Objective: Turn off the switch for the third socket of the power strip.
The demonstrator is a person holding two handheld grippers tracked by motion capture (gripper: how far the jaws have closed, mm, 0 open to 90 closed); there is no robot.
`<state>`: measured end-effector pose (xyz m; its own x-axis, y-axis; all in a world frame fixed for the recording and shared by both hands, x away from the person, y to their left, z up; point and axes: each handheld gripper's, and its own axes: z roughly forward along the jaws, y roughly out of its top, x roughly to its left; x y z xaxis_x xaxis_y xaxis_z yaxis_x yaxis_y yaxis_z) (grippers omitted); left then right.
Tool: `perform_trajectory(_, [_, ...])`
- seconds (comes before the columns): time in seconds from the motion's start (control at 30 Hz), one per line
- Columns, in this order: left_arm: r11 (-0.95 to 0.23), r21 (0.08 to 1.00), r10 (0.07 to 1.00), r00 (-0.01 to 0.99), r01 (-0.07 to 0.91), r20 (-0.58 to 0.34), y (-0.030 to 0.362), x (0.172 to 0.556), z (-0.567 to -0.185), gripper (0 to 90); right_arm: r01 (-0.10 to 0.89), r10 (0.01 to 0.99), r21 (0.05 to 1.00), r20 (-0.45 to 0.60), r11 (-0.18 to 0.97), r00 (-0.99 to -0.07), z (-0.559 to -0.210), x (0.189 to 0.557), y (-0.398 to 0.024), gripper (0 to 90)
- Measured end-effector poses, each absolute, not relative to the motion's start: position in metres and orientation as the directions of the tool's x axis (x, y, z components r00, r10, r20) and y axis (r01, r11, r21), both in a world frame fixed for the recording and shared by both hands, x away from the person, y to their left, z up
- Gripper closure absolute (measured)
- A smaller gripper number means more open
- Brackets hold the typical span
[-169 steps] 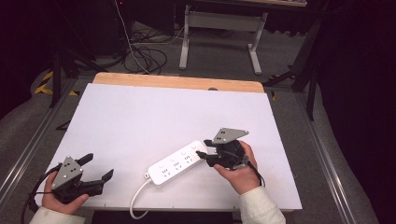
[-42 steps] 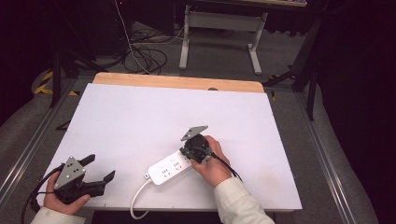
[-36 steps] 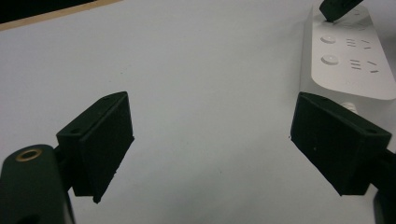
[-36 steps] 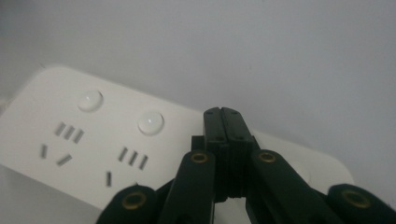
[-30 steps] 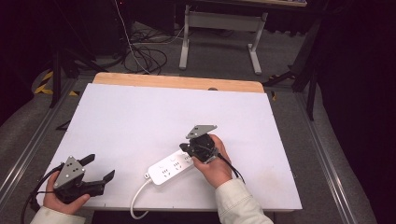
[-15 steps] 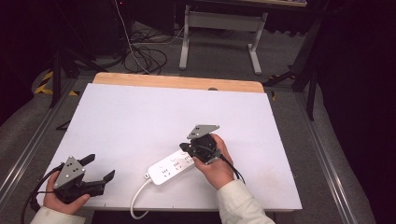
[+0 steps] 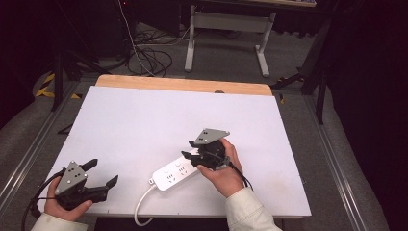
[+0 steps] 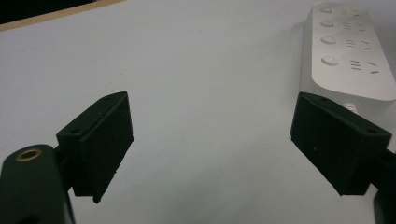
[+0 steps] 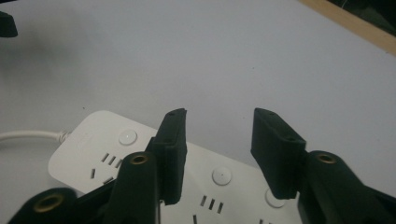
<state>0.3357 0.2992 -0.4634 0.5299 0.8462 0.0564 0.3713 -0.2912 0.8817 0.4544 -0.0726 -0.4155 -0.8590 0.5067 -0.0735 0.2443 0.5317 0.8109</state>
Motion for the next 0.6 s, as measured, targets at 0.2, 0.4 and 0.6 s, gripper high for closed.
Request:
perform_trajectory(0.2, [-0.289,0.882,0.847,0.529,0.372,0.054,0.299,0.336,-0.464,13.4,0.233,0.525,0.846,-0.063,0.479,-0.849,-0.405,0.447,-0.090,46.9])
perform_trajectory(0.4, [-0.288,0.882,0.847,0.529,0.373,0.052,0.299,0.336,-0.464,13.4,0.252,0.538,0.852,-0.041,0.459,-0.842,-0.400,0.442,-0.106,39.3])
perform_trajectory(0.6, [-0.289,0.882,0.847,0.529,0.372,0.054,0.299,0.335,-0.464,13.4,0.227,0.558,0.867,-0.069,0.443,-0.827,-0.399,0.430,-0.127,37.2])
